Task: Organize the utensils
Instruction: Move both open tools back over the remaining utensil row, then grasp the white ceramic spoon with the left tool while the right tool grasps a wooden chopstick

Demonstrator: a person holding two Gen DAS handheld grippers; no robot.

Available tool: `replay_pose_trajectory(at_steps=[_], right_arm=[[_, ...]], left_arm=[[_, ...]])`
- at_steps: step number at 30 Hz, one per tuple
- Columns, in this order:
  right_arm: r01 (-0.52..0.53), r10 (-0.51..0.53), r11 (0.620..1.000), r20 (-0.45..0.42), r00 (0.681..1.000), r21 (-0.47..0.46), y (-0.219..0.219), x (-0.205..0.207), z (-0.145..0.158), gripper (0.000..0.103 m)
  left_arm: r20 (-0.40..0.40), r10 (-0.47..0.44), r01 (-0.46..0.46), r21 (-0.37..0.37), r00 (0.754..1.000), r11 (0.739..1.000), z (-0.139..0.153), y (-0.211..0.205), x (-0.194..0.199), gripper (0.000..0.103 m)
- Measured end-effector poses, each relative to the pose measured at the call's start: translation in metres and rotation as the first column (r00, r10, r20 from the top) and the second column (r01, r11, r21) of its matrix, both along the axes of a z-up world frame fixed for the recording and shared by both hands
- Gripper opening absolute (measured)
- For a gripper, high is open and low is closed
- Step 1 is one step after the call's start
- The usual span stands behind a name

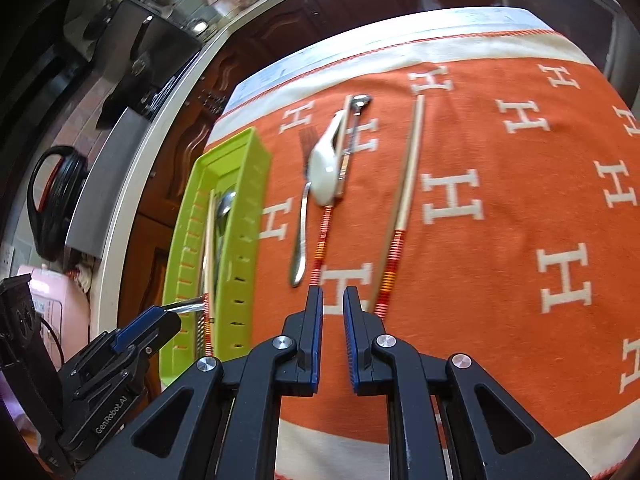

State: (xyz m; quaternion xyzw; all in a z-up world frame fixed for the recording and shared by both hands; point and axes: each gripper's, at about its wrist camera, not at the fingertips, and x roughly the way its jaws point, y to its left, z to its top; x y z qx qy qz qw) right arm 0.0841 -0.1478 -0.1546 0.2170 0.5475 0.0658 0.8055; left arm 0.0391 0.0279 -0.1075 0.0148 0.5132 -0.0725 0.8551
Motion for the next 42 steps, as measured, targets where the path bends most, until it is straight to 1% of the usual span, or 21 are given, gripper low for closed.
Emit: replay_pose_trajectory(at_steps=[9,11,13,18,20,26,29,31,34,36,39,41,42], right_arm=[[0.064,-0.064,0.998,-0.009,0.998,0.017,-0.036,0.001,-0.015,0.011],[0.071,-0.071,0.997,-0.008,0.997,0.023,-0.042,0.003,-0.018,0.011],[0.073,-0.073,0.997,-0.004,0.997,0.031,-0.047,0.007,-0.022,0.015],[0.06,-0.06,0.997,0.009,0.998,0.044,-0.051,0.023,-0.038,0.016],[0.041,-0.041,0.999,0.009,0.999,0.03,-0.047,0.03,-0.043,0.016],[-0.024,0.025,0.999,0.014,1.0,-0.032,-0.028,0.043,-0.054,0.016],[-0.027,0.028,0.999,0.013,1.0,-0.029,-0.025,0.046,-0.057,0.016],[-0.024,0.024,0.999,0.012,1.0,-0.025,-0.026,0.046,-0.059,0.016],[-0.017,0.017,1.0,0.01,1.0,-0.011,-0.031,0.046,-0.061,0.016],[-0.014,0.015,1.0,0.012,1.0,-0.008,-0.032,0.047,-0.062,0.016],[-0.016,0.016,1.0,0.015,1.0,-0.004,-0.033,0.047,-0.063,0.016],[-0.016,0.016,1.0,0.017,1.0,0.002,-0.034,0.048,-0.064,0.016],[-0.016,0.016,1.0,0.018,1.0,0.002,-0.035,0.047,-0.064,0.016]], left_arm=[[-0.024,-0.048,0.046,-0.071,0.999,0.996,-0.002,-0.032,0.036,0.025],[-0.015,-0.062,0.06,-0.063,0.998,0.996,-0.003,-0.043,0.048,0.025],[-0.01,-0.069,0.068,-0.048,0.998,0.997,-0.005,-0.052,0.059,0.026],[-0.036,-0.065,0.064,-0.019,0.997,0.998,-0.021,-0.07,0.095,0.028],[-0.051,-0.064,0.063,-0.011,0.997,0.998,-0.029,-0.077,0.108,0.028],[-0.094,-0.064,0.064,0.003,0.994,0.998,-0.051,-0.092,0.13,0.029],[-0.096,-0.062,0.064,0.014,0.993,0.998,-0.057,-0.098,0.137,0.036],[-0.094,-0.057,0.06,0.025,0.994,0.998,-0.06,-0.103,0.141,0.046],[-0.092,-0.053,0.057,0.038,0.994,0.998,-0.065,-0.112,0.148,0.05],[-0.094,-0.045,0.05,0.052,0.995,0.997,-0.068,-0.114,0.153,0.051],[-0.108,-0.036,0.043,0.07,0.993,0.997,-0.076,-0.12,0.16,0.051],[-0.108,-0.024,0.033,0.075,0.994,0.997,-0.08,-0.121,0.163,0.038],[-0.094,-0.021,0.028,0.077,0.995,0.997,-0.079,-0.121,0.163,0.033]])
